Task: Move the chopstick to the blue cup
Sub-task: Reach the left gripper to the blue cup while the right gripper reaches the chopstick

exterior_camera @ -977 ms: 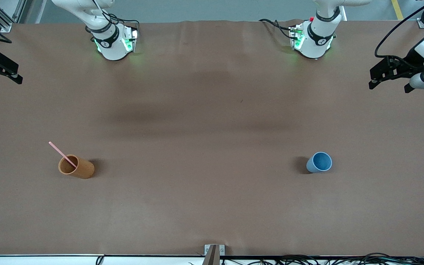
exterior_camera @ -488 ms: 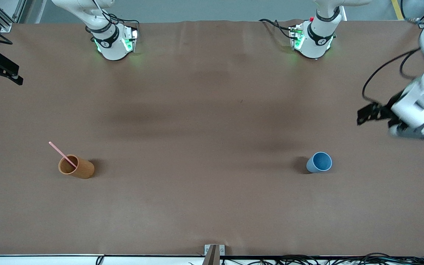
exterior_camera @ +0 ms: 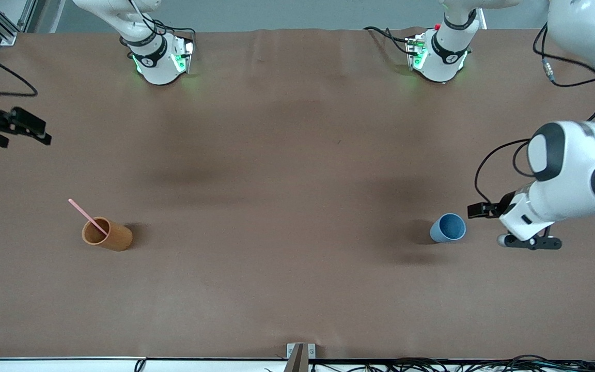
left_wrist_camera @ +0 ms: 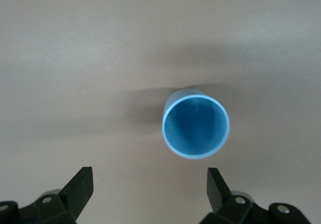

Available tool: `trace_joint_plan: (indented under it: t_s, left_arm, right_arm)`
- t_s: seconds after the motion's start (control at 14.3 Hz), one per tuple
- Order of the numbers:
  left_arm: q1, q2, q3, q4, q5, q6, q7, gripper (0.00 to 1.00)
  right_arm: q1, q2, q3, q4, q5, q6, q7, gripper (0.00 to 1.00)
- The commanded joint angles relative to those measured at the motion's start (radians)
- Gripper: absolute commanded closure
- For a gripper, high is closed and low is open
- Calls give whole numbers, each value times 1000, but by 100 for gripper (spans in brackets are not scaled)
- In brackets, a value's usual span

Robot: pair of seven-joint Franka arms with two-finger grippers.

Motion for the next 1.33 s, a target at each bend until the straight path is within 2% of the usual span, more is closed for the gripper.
trace_joint_plan:
  t_s: [0.0, 0.28, 0.35, 0.49, 0.56, 0.63, 0.7, 0.77, 0.91, 1.05, 1.26]
  left_arm:
    - [1, 53, -6, -2, -14, 68, -41, 0]
    - [-6, 69, -9, -71, -13, 167, -71, 1]
    - [-6, 70, -11, -83, -14, 193, -80, 15]
    - [-9, 72, -12, -92, -13, 219, -116, 50]
    - [-11, 75, -12, -92, -13, 219, -124, 70]
    - [-11, 75, -12, -92, -13, 219, -126, 84]
    - [-14, 76, -12, -97, -13, 221, -127, 91]
    - [-19, 76, -14, -105, -13, 228, -130, 93]
    - [-25, 73, -12, -108, -13, 235, -135, 100]
    - [-25, 56, -14, -102, -11, 222, -156, 100]
    - [-32, 7, -34, -65, -5, 158, -201, 100]
  right_arm:
    - [-33, -23, 7, -168, 36, 142, -50, 3]
    - [-31, 1, 9, -341, 70, 382, -73, 5]
    - [-33, 22, 7, -349, 72, 414, -86, 7]
    - [-82, 71, 9, -348, 85, 442, -155, 28]
    - [-106, 90, 9, -348, 127, 453, -190, 35]
    - [-123, 113, 7, -348, 185, 462, -236, 44]
    - [-145, 128, 7, -348, 220, 480, -273, 51]
    - [-157, 138, 7, -346, 234, 496, -283, 58]
    - [-166, 153, 7, -345, 260, 523, -284, 63]
    - [-179, 167, 9, -345, 279, 525, -286, 67]
    - [-186, 185, 7, -343, 369, 525, -286, 78]
